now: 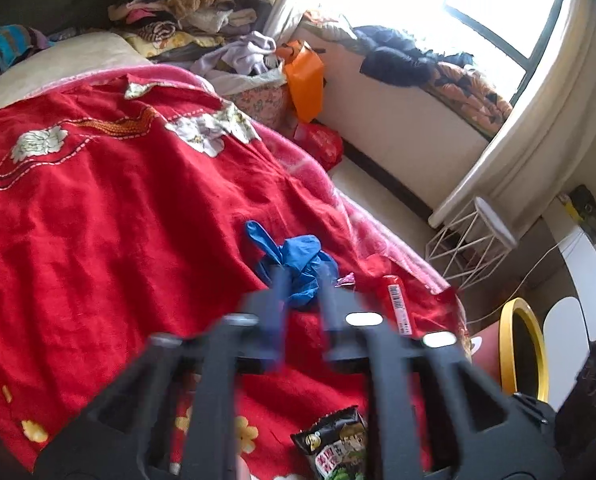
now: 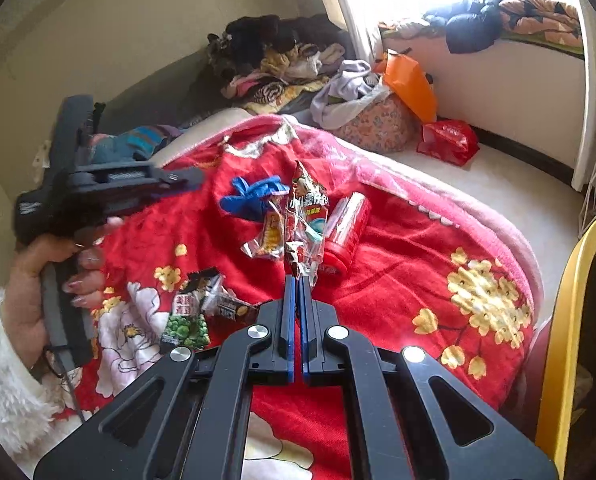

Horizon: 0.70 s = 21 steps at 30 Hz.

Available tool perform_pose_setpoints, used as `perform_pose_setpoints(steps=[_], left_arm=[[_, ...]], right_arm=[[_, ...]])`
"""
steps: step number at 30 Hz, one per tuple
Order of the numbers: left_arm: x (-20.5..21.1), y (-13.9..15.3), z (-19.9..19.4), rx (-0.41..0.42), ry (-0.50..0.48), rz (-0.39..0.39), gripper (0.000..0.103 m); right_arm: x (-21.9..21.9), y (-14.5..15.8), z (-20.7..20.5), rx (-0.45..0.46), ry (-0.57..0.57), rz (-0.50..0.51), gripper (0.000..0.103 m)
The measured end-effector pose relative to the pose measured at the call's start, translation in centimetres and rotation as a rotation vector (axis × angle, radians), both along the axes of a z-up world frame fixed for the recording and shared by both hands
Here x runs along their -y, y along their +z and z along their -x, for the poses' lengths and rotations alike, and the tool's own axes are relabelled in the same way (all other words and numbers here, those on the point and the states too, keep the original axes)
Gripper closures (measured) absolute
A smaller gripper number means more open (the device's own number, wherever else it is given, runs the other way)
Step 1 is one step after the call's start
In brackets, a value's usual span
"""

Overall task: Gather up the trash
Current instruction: 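Carry both items over the yellow bin and open both tools to drop them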

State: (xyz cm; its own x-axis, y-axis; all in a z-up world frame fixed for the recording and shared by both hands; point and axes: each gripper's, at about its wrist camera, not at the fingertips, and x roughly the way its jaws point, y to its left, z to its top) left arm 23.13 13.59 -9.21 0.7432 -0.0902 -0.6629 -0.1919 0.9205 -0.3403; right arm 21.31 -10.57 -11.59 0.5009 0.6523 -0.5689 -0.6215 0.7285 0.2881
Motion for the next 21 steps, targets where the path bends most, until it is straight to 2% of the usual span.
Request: perform_pose_setpoints(steps=[6,11,12,14,16,21], left_arm=[[1.2,-1.4,-2.0,-0.069,-0.043,-0.065,0.071],[2.1,-2.3,-2.5,-0.097,-0.052,-0.107,0.072],[2.2,-2.5,-2.6,-0.105,-0.05,-0.119,0.074],[2.3,-3.0,-2.8,-0.124,-0.046,-0.136,0.093],[2.3,-3.2,-2.9,-0.134,-0.043,-0.142,0.101],[2.6,-1.9,-1.8,-0.082,-0.046,-0.163,0.102]], right_arm=[[2.0,2.0,0.8,0.085,-0.032,-0.049,0.101],[3.6,2.8,0.7,0.112,-0.069,-0.082,0.101],[3.7,2.9,0.7,0.113,-0.075,-0.086,0.101],[4.1,3.0,0.6,0.111,-0.087,-0.097,0.101],[4.4,3.1,0.5,0.114,-0.096,-0.101,0.101],[4.8,3.4,0.5,0.124,-0.11,-0.115,0.101]])
